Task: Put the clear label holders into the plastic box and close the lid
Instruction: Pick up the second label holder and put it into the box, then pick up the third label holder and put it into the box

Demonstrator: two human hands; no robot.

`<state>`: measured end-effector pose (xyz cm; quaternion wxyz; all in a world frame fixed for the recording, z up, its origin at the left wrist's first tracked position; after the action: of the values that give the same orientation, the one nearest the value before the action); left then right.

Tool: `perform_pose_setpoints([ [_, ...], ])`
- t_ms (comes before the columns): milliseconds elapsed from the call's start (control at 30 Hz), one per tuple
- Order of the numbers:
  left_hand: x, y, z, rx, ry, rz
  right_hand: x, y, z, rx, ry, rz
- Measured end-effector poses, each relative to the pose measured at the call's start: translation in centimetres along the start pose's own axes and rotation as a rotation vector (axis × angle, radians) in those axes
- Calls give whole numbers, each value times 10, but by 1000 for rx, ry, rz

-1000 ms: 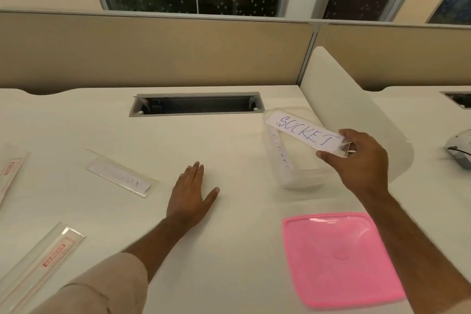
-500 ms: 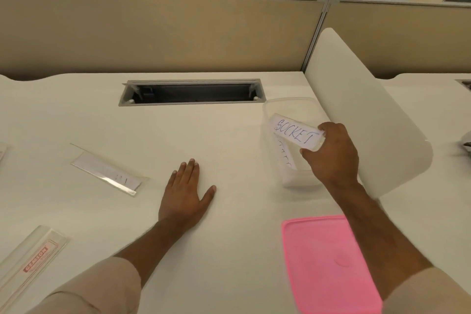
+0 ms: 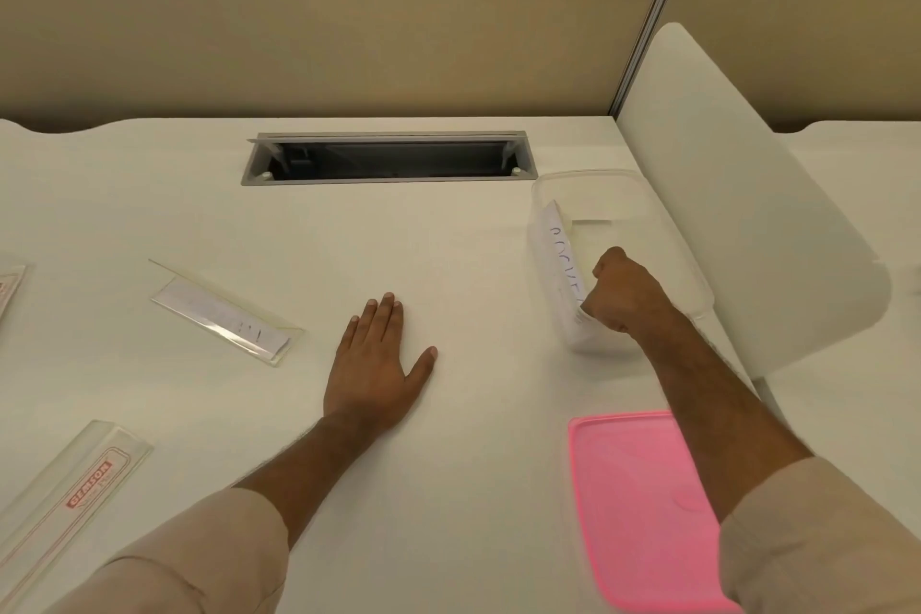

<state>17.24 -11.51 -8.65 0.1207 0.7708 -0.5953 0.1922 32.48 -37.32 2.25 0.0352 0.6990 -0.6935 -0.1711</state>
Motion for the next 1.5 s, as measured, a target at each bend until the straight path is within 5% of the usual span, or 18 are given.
perform_pose_setpoints([
  [367, 0, 0, -3, -15, 40, 8, -1, 16, -7, 67, -45, -22],
  [500, 1, 6, -13, 14, 195, -21, -12, 51, -16, 384, -123, -147],
  [667, -14, 34, -56, 298, 297, 65, -47, 99, -19, 751, -287, -380],
  [900, -81, 50, -130, 473, 279, 59, -130, 120, 41, 468, -456, -518],
  [1200, -170, 49, -186, 453, 274, -135, -243, 129, 119, 99, -376, -557],
  [1500, -199, 41, -189, 411, 359, -174, -284, 121, 148, 184, -268, -517],
])
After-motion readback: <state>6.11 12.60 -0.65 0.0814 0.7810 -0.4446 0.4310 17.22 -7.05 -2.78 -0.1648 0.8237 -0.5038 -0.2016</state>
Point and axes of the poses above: each hand's wrist, its own y-axis away from the middle knuckle, its own z-axis out of the palm, x = y × z, the point moved 3 cm from there along -y, towards the middle knuckle, and after that the axes turned 10 degrees about y, right-handed, at the moved point
